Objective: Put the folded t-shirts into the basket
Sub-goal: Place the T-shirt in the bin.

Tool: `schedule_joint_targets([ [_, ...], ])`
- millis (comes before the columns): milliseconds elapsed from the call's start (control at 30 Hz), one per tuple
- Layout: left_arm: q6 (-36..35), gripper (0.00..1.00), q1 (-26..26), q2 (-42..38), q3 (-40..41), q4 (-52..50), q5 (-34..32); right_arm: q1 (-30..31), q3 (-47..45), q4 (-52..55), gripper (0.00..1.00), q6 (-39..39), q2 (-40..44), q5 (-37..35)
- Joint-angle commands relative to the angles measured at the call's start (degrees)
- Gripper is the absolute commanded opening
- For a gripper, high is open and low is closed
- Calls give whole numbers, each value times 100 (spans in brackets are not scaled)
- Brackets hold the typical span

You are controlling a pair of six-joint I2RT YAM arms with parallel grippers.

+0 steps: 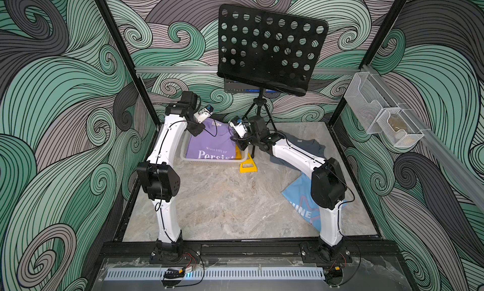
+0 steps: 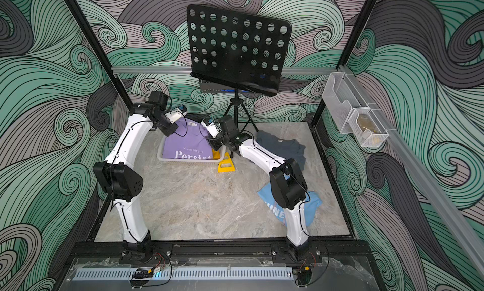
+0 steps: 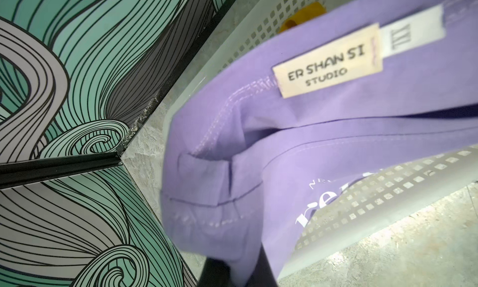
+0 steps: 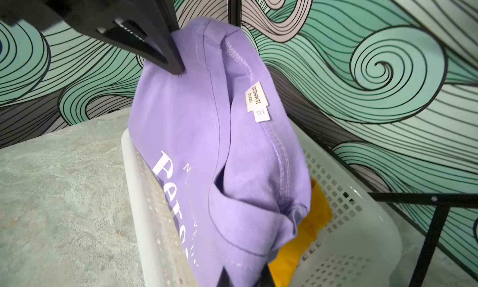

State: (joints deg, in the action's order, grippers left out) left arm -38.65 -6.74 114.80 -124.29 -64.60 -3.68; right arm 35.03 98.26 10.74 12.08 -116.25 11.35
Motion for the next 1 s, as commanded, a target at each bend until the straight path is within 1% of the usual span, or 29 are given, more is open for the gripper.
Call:
schedule_joint_targets([
  [0,-120,0,61,223,-6,-76,-156,22,-77,-234,0,-203,163,-70],
  [267,75,0,68,929,-425,-72,-234,-118,387,-137,0,-126,-344,-287],
  [300,77,0,63,996,-431,-40,-265,-133,450,-116,0,-131,-533,-283],
  [600,71,0,98,1517,-617,605,-760,-221,1034,-117,0,-111,-1160,-378],
  [733,14,1,107,1715,-621,938,-877,-284,1402,-150,7,-20,-1540,-508],
  [833,-1,10,108,1908,-659,1131,-999,-377,1828,-78,15,54,-1932,-651],
  [867,6,15,109,1975,-679,1220,-1047,-400,1983,-54,20,88,-2045,-719],
  [933,43,33,111,2092,-693,1421,-1193,-470,2335,-1,29,163,-2296,-824],
  [967,71,40,107,2132,-706,1522,-1239,-500,2553,58,35,194,-2431,-883],
])
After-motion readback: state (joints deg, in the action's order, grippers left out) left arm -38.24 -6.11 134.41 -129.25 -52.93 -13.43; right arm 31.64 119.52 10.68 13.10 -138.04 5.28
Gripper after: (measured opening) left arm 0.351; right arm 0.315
